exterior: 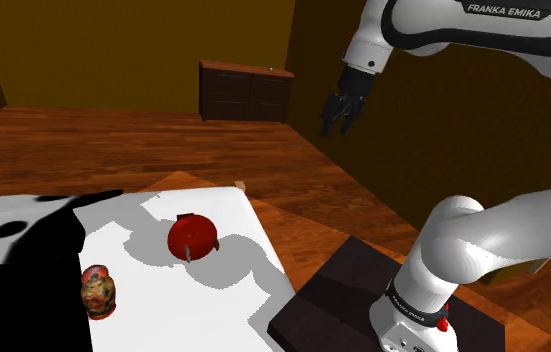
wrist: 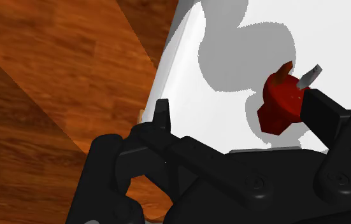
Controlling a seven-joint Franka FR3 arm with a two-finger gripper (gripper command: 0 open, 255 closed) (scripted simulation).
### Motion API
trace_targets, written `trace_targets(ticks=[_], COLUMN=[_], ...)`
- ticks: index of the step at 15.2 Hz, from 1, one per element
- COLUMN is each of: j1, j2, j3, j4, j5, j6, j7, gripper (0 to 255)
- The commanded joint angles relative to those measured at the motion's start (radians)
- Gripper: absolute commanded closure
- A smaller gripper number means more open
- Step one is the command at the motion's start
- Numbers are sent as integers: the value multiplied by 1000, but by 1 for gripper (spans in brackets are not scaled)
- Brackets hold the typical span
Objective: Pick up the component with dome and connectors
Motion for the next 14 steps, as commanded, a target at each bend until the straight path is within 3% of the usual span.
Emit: trace_targets(ticks=[1, 14], j1=[0, 33], j2=[0, 350], j3=[0, 192], j4=[0, -23], j5=[0, 94], j6=[0, 292], j7=[0, 274], gripper=[0, 0])
